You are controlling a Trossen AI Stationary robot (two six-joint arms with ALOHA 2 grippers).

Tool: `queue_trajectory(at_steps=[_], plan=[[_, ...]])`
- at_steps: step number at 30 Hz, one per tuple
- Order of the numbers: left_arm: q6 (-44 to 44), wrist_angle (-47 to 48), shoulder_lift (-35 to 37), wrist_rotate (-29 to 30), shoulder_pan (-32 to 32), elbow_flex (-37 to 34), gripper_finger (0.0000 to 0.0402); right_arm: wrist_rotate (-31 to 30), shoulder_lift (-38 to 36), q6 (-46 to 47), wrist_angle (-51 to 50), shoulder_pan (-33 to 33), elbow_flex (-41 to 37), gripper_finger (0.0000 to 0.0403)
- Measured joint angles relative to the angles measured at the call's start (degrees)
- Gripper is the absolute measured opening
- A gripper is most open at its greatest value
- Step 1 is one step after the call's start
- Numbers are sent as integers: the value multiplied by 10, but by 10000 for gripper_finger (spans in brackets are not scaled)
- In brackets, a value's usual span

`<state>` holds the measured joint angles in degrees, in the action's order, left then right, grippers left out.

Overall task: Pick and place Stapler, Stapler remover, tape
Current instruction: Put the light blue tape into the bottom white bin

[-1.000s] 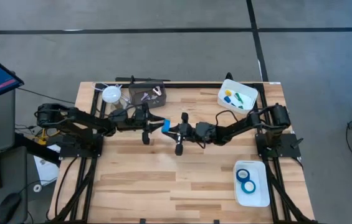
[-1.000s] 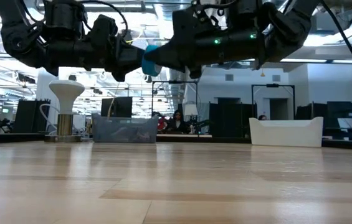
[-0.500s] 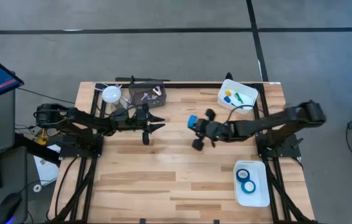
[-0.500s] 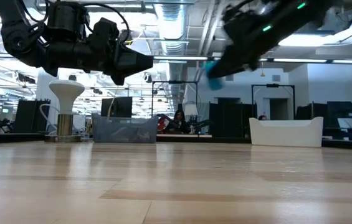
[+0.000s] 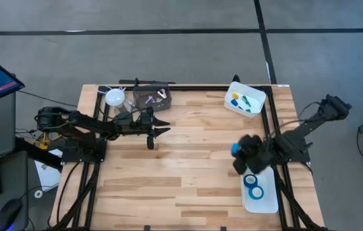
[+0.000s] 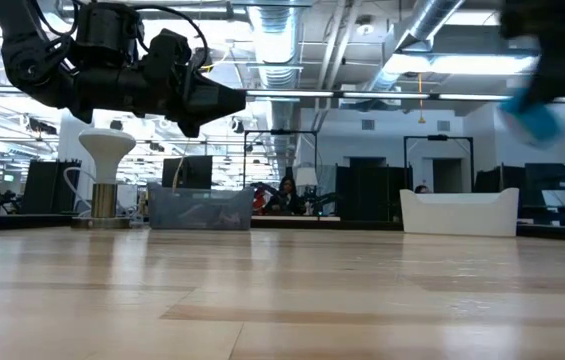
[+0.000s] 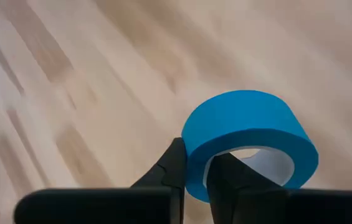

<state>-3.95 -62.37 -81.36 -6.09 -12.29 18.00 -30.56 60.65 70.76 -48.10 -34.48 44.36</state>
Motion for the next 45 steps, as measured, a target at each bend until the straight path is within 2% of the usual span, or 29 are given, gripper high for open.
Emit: queue_trajectory(at_steps=[5,11,16,19,22,26,32,39,45], plan=[[0,0,0,0,0,0,97,97,22,183,-101,-82,0,27],[0,1,0,0,0,0,97,178,62,309,-126,-155,0,27],[0,0,0,0,-2,0,97,163,85,320,-143,-183,0,27],[0,0,0,0,-7,0,97,129,85,310,-186,-176,9,27],[0,-1,0,0,-10,0,96,95,76,280,-225,-157,42,27],[-13,-2,0,0,-9,0,97,96,57,233,-239,-130,108,27],[-15,-1,0,0,-9,0,97,168,78,221,-233,-136,201,27],[-15,0,0,0,-9,0,96,261,144,347,-224,-199,215,27],[-14,0,0,0,-9,0,97,297,215,446,-199,-256,215,27]])
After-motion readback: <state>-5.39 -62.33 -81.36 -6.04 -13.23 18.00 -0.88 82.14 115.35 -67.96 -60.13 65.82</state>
